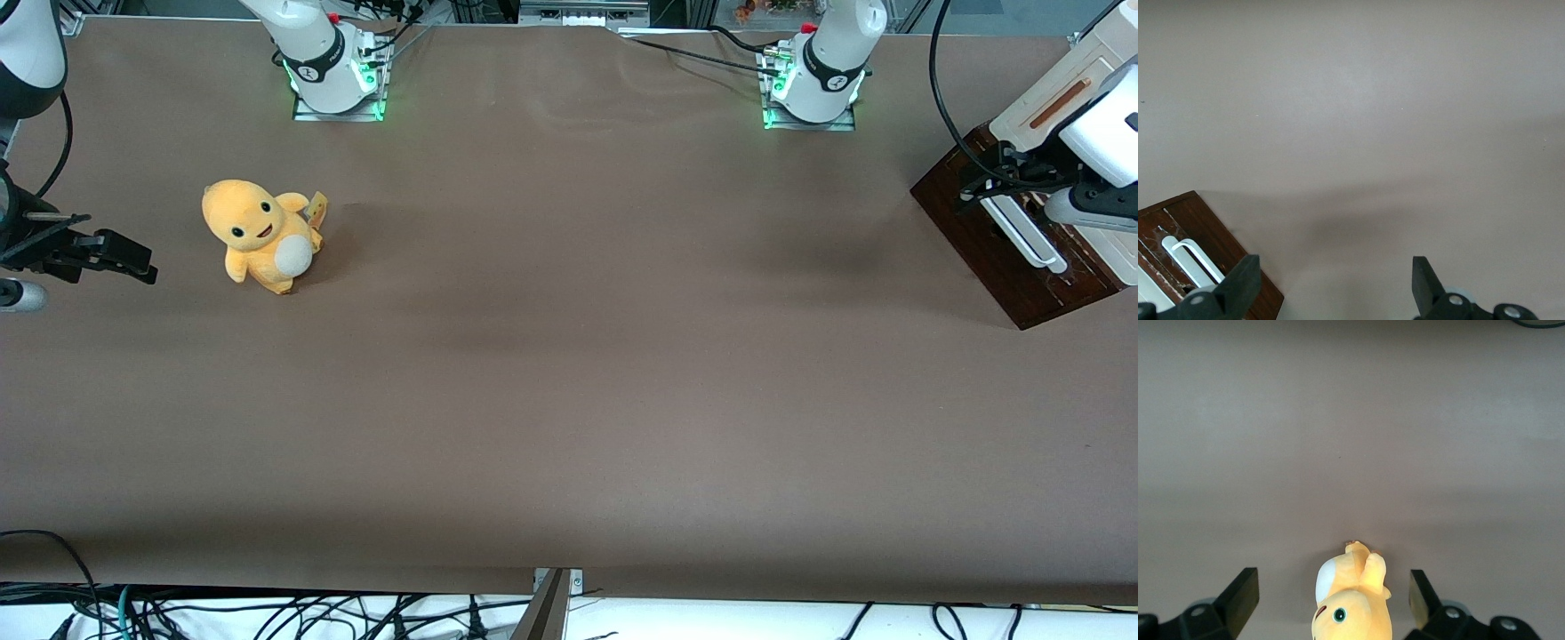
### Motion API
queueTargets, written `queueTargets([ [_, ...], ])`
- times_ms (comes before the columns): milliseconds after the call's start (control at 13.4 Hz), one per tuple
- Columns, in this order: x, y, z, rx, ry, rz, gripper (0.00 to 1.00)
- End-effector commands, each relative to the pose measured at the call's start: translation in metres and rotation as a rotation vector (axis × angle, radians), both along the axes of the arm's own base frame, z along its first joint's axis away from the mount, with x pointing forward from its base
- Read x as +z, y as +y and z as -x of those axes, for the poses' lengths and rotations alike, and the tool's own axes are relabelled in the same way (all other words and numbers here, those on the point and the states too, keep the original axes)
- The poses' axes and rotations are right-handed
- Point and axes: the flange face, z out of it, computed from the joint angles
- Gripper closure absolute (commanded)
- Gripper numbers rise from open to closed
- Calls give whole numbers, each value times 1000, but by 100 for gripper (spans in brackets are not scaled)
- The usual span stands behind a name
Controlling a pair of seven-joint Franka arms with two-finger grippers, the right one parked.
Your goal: Open lower drawer with left arm only
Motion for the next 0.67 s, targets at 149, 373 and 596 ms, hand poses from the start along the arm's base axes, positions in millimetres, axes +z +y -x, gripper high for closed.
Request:
queueTargets([
  [149, 4, -1, 1, -17, -2, 7, 0],
  [373, 1, 0, 0, -15, 1, 4, 0],
  [596, 1, 1, -1, -17, 0, -13, 0],
])
